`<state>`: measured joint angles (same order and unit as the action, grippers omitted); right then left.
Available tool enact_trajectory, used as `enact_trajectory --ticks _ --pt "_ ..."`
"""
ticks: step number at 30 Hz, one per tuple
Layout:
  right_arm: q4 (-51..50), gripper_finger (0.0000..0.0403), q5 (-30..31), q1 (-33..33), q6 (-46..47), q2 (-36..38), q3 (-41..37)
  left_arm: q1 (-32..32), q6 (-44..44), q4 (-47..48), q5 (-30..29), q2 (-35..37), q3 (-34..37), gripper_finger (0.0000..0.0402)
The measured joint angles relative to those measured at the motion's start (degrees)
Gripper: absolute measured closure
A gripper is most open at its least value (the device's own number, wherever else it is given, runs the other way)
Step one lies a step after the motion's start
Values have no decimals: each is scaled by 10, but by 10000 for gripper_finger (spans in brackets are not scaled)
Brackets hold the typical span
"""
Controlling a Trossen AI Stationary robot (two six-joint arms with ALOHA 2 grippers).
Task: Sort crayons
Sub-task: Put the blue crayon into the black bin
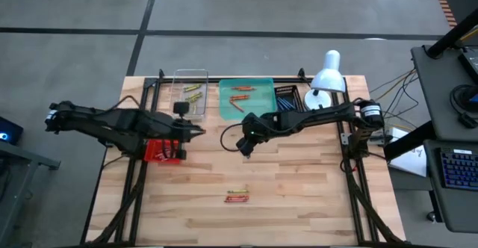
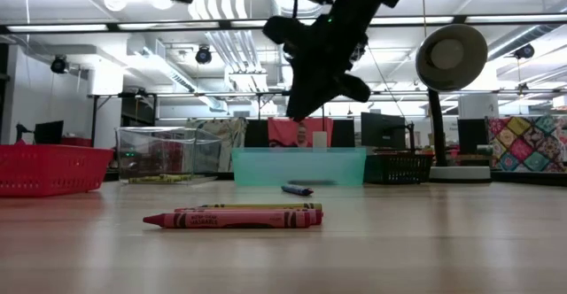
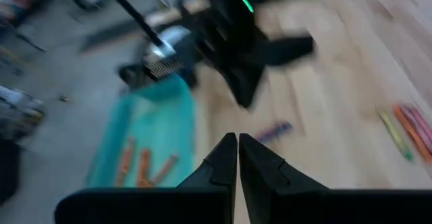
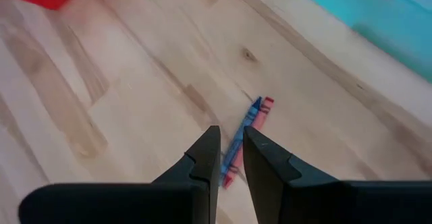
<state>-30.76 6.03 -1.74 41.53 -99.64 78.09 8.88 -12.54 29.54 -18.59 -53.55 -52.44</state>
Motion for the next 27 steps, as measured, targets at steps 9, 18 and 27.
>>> enact_trajectory --ticks 9,18,27 --pt "-16 349 -19 8 26 -74 42 -2 -49 -94 -49 44 4 401" --pt "-20 349 6 24 21 -119 59 -2 -50 -89 -49 47 5 401" --pt "-18 349 21 28 20 -157 60 -2 -48 -88 -49 29 5 401"
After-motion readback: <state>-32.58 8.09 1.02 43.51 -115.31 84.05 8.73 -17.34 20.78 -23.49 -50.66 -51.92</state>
